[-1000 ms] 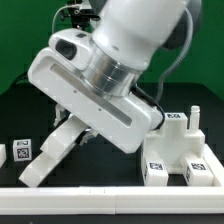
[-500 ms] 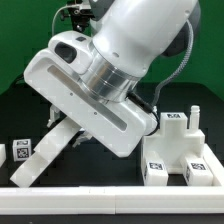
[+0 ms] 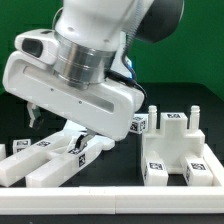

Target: Assemble chair

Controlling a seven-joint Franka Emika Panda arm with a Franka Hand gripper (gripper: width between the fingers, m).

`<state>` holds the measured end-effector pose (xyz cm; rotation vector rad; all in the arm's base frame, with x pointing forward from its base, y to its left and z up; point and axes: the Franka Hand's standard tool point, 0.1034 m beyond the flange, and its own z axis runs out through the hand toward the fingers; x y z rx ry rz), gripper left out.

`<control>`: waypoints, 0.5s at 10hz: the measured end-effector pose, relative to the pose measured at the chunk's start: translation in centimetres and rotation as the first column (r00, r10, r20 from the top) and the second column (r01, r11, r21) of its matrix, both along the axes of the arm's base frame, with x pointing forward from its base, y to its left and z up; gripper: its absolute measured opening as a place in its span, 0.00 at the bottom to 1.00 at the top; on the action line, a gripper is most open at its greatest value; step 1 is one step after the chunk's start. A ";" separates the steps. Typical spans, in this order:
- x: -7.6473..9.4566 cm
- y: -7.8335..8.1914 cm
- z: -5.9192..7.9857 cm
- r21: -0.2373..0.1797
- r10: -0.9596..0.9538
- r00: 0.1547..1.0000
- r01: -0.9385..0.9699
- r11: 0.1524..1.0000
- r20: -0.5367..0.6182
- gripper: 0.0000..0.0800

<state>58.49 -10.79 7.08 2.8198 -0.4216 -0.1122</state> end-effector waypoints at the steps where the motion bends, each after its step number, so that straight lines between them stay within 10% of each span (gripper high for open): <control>1: 0.2 -0.7 -0.1 0.077 -0.005 0.999 0.002 0.997 0.038 0.81; 5: 0.2 -1.9 -1.0 0.234 -0.078 0.992 0.053 0.971 0.098 0.81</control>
Offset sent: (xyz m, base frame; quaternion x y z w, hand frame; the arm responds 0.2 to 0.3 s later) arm 0.0066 0.0163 -0.0142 0.1486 0.0157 0.0270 0.9884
